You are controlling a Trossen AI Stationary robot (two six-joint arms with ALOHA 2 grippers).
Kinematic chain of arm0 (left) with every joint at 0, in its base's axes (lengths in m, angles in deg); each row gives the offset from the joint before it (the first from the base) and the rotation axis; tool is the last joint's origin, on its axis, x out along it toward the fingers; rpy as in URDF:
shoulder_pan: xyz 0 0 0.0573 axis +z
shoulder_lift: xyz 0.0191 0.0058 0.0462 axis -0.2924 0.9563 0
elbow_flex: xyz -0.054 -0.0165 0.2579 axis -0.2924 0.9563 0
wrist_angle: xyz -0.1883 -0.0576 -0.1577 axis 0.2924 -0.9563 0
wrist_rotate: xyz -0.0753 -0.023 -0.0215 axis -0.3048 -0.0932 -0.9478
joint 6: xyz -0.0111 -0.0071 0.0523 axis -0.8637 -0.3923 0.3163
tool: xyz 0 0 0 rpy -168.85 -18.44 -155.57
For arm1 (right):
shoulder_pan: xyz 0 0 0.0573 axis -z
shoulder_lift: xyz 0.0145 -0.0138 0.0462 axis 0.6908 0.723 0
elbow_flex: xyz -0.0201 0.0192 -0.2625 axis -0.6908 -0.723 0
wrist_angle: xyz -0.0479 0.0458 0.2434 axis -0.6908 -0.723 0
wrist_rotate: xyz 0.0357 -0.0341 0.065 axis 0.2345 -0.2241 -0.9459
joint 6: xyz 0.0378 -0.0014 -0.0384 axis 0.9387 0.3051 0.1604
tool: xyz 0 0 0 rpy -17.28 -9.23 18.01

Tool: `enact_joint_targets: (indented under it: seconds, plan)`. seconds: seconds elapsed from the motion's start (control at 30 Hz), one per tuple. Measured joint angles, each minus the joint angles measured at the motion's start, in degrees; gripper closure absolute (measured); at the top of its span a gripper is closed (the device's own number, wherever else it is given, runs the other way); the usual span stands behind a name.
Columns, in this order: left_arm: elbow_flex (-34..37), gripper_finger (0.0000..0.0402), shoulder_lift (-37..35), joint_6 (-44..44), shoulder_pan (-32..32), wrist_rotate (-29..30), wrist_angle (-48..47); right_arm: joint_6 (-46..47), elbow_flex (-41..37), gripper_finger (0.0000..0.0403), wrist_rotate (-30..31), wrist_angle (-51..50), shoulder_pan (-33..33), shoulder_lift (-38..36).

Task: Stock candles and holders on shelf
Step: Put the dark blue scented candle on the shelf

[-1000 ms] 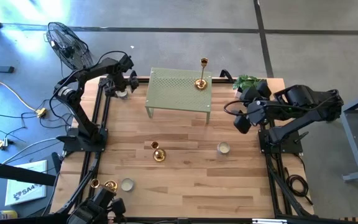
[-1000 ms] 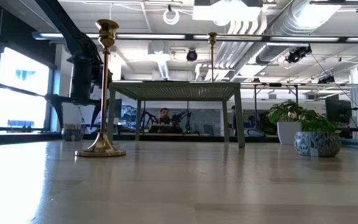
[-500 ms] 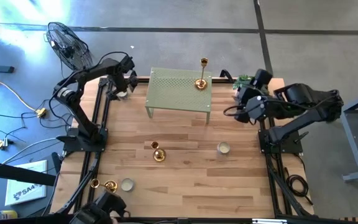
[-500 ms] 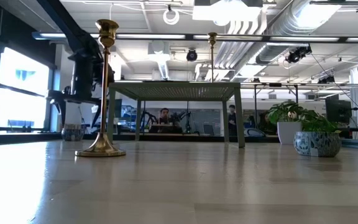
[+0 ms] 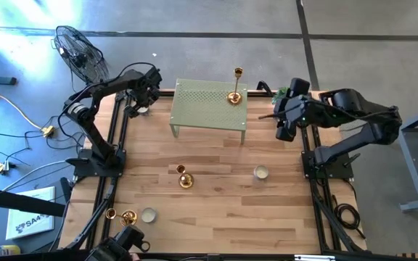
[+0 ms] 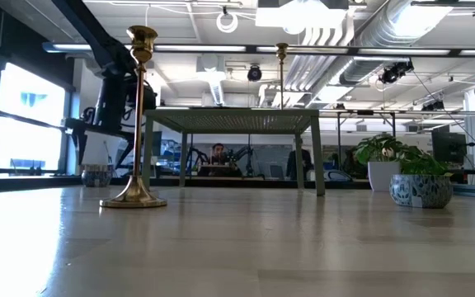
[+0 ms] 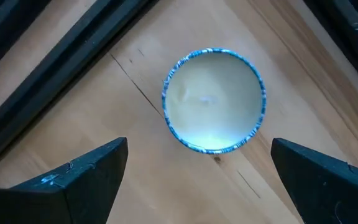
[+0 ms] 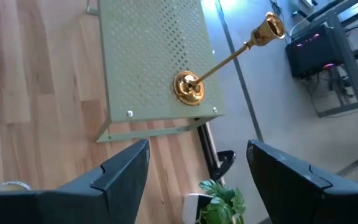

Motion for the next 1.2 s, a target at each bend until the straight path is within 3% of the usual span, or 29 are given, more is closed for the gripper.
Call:
enact_joint_targets:
  seconds: [0.27,0.47,0.8,1.2]
  plan:
    - [0.1,0.0014,0.0,2.5,1.6,-1.5,0.5,-0.5,0.0,0.0139,-2.6,1.4,2.4,-0.1]
    - [6.1,0.0014,-0.1,0.9,1.7,-6.4,9.3,-1.2,0.0,0.0139,-3.0,2.0,3.1,-0.1]
    - [9.2,0.0014,-0.1,-0.1,1.6,-2.5,15.0,-1.9,0.0,0.0139,-3.0,3.1,3.1,-0.1]
    - [9.2,0.0014,-1.0,-4.7,1.5,4.3,14.5,-2.7,0.0,0.0139,-3.0,3.5,3.1,-0.1]
